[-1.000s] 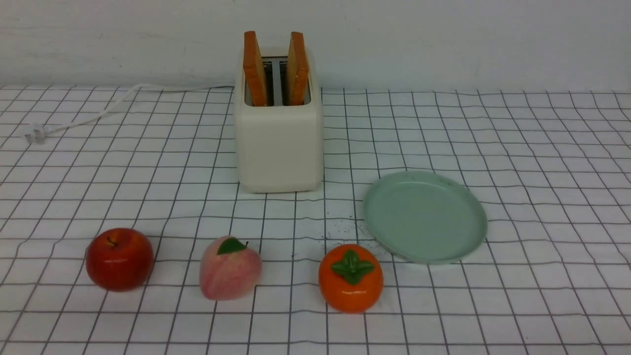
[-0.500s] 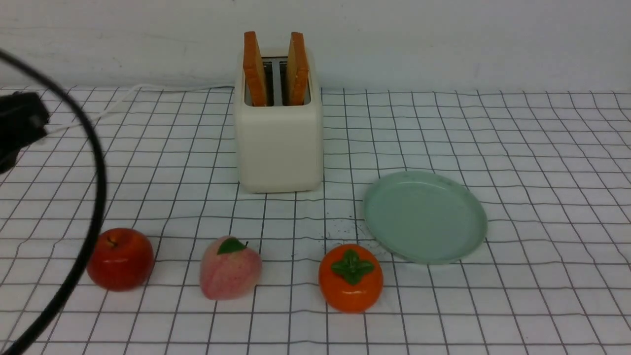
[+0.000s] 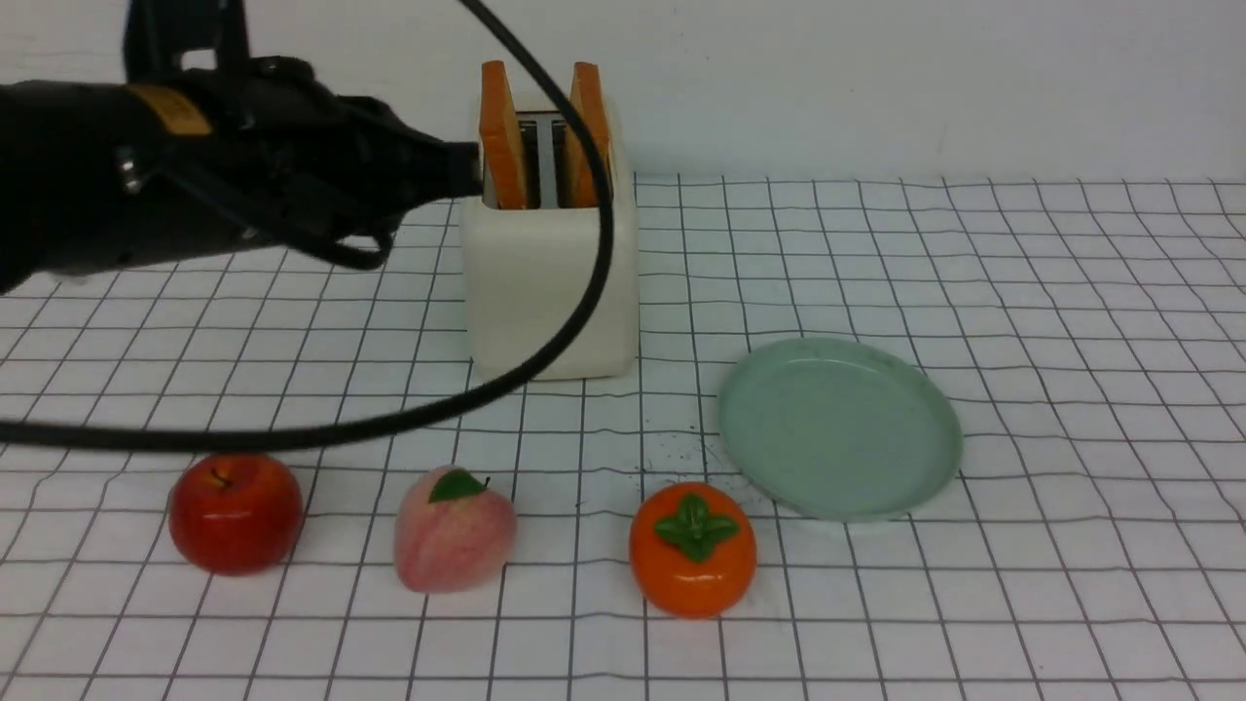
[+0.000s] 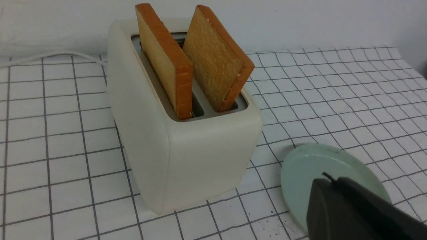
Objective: Take toasted bread from bread machine on white checkered table place on plate.
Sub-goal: 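Reach for a toast slice standing in the toaster with the left gripper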
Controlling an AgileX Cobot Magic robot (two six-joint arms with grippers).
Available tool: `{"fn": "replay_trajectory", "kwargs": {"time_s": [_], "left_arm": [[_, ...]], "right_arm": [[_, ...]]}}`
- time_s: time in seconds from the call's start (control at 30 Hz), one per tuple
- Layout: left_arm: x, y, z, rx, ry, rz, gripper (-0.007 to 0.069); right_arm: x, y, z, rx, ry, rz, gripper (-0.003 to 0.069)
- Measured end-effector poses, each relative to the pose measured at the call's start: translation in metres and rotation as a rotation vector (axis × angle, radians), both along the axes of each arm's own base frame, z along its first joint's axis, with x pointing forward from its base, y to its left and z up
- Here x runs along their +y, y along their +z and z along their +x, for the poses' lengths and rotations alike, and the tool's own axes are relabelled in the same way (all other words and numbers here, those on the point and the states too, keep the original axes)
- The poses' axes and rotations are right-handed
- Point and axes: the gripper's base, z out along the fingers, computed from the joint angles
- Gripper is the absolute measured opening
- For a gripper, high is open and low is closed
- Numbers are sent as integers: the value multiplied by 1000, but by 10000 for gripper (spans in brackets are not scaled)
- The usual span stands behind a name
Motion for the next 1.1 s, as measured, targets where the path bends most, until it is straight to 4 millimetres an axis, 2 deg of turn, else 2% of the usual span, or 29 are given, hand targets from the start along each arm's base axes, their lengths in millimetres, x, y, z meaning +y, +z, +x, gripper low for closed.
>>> {"fn": "replay_trajectory", "kwargs": {"time_s": [0.03,0.2,0.37,0.63,0.73,0.77,0.8,0.97,1.1], "left_arm": [[-1,-1,4,0,1,1,46],[-10,-15,35,-49,39,-3,240],[-15,-34,58,-84,75,-7,360],[-28,-58,106,-105,108,-5,382],[-23,-62,129,-106,144,-19,382],[-23,-62,129,-105,145,-21,382],[-16,-64,143,-94,178,-43,382],[-11,-69,161,-86,210,-69,382],[-20,-76,170,-88,191,-58,382]], "right_arm": [[0,1,0,-8,3,1,3],[3,20,1,-180,35,40,3],[4,31,1,-293,35,96,6],[5,34,0,-321,53,115,13],[6,34,0,-319,56,116,15],[6,34,0,-319,56,116,15],[6,34,0,-317,61,114,18],[6,34,0,-317,62,110,21],[6,34,0,-319,58,111,22]]}}
